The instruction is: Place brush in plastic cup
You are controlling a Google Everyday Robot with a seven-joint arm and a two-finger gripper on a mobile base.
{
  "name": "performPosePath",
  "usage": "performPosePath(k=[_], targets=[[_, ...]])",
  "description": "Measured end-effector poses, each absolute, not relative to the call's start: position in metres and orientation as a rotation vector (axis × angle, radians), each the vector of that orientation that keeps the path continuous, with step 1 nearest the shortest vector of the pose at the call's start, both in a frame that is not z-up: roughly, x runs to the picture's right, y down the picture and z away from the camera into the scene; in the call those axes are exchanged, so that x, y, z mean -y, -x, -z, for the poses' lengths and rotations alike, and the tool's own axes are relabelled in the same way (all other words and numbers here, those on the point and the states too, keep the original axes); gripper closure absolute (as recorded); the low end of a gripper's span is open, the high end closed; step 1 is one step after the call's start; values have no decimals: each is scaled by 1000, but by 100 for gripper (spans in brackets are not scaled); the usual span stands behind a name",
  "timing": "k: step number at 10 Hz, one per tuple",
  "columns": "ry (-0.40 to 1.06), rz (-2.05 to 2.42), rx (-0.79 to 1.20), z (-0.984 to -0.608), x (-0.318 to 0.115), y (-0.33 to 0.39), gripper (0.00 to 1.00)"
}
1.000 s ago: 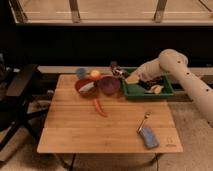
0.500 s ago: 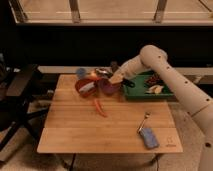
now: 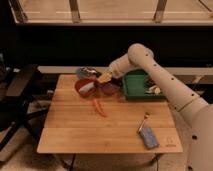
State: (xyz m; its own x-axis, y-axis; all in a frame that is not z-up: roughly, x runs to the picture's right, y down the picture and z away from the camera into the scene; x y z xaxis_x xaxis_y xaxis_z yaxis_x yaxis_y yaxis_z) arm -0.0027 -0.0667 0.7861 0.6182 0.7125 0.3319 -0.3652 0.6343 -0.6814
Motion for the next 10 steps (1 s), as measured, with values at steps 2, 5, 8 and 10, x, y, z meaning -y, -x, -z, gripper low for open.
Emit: performPosePath(k=[2,5,8,10], targets=[[607,-663,636,-786,67,5,100],[601,-706,664,-789,71,10,100],[585,-795,694,-789,86,46,100],[577,-894,684,-790,90,54,100]])
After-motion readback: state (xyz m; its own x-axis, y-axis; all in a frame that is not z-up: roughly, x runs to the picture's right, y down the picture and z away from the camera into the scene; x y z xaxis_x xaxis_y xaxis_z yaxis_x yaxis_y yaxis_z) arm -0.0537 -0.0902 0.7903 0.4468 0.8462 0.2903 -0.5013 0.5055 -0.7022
